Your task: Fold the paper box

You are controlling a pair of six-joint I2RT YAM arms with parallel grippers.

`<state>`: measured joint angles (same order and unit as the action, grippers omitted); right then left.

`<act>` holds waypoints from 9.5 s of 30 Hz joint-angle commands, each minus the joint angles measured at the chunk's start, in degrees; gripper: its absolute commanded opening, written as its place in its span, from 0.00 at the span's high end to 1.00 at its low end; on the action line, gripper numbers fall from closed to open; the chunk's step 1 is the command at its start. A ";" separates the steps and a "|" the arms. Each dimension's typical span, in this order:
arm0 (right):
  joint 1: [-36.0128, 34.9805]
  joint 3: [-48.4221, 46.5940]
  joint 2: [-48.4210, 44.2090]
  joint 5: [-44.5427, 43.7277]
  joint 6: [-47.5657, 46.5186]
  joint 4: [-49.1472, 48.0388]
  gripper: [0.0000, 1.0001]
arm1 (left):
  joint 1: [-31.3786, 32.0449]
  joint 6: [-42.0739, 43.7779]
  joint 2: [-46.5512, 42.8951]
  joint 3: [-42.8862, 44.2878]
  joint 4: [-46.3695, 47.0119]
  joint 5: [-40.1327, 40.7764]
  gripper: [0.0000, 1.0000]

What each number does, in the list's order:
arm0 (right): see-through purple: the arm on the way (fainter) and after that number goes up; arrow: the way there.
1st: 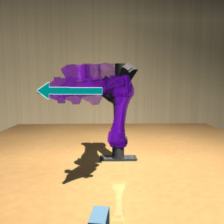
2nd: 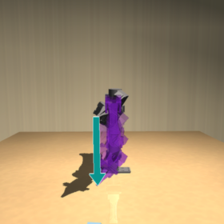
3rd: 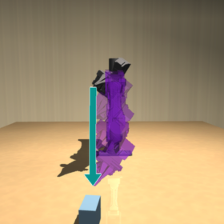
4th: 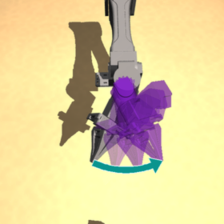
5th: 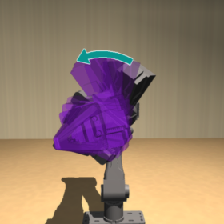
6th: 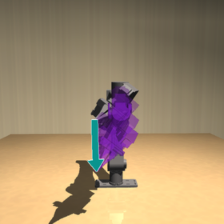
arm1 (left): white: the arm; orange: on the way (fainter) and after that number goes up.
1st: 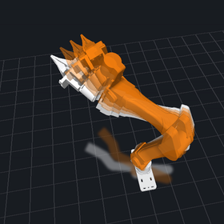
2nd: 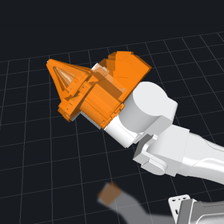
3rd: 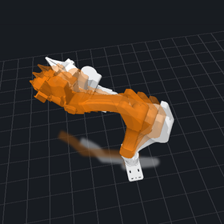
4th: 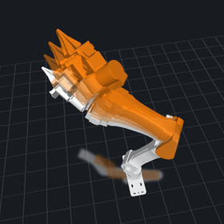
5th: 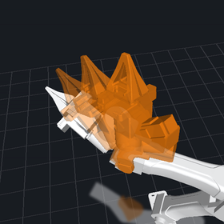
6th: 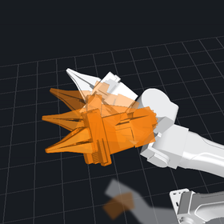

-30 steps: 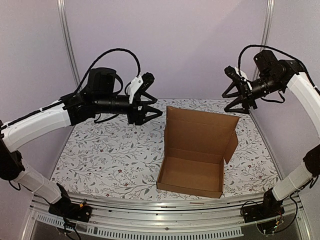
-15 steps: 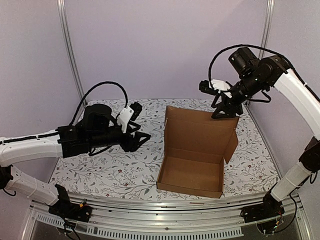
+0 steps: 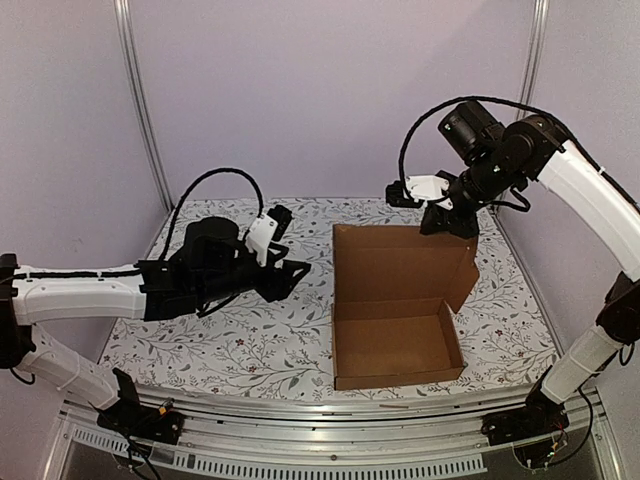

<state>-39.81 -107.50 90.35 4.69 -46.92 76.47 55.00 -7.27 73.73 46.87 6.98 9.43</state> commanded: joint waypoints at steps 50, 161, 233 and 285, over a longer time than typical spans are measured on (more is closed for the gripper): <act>27.79 46.55 -18.21 24.85 32.37 -44.77 0.56 | 17.33 2.54 31.87 14.83 28.57 45.53 0.73; 27.31 31.22 4.50 41.62 1.29 -26.37 0.38 | 1.37 11.13 13.21 3.95 12.83 11.75 0.79; -7.77 16.09 2.20 -1.63 10.44 -18.72 0.37 | 9.04 1.76 -24.10 0.37 -18.49 29.10 0.41; 7.25 32.54 1.79 13.10 16.63 -25.12 0.32 | 0.51 -14.39 21.34 -2.09 2.59 2.30 0.44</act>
<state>-34.50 -75.57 93.95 17.06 -31.29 50.30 55.90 -24.25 95.72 43.48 13.41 10.87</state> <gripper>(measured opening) 0.678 0.559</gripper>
